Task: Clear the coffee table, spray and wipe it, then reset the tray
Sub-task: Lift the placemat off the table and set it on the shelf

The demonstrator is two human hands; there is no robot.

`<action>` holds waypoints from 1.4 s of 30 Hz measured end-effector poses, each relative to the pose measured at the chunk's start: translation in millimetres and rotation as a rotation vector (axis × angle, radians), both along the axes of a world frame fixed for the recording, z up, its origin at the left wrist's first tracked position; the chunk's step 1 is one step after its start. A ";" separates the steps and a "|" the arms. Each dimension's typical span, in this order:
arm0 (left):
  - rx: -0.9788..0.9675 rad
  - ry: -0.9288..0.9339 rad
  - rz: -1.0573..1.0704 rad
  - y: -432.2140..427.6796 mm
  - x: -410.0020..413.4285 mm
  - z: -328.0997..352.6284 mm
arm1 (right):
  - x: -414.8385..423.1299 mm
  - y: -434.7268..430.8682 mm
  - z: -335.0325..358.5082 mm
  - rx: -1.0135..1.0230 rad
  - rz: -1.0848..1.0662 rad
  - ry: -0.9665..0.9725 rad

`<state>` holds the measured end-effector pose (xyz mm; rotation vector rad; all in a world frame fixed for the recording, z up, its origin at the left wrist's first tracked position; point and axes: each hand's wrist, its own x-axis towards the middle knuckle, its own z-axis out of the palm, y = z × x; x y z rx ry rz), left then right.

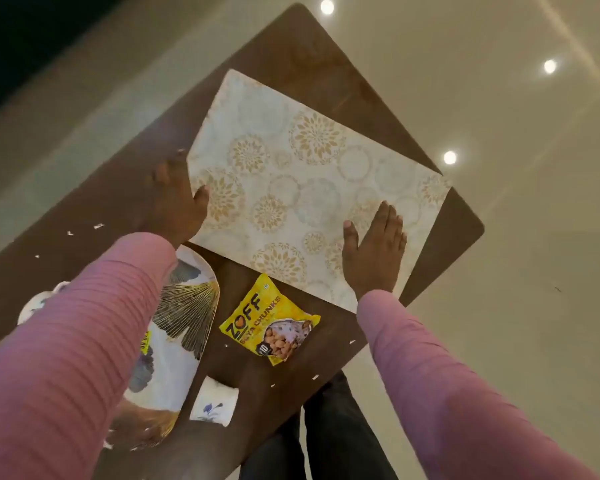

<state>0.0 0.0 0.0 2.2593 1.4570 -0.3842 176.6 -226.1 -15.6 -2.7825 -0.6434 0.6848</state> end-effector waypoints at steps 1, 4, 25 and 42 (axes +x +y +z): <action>-0.034 0.000 0.078 -1.1 1.7 -4.1 | 3.8 -2.5 -2.5 0.011 -0.084 0.001; -0.101 -0.002 0.238 -2.4 -0.1 -16.7 | 14.6 -14.6 -10.0 0.004 -0.259 0.019; -0.115 0.059 0.365 -1.1 9.7 -17.7 | 81.3 -33.8 -9.5 0.125 -0.919 0.151; -0.140 -0.029 0.369 -23.9 19.2 -25.2 | 79.5 -59.7 -19.6 -0.038 -0.973 0.019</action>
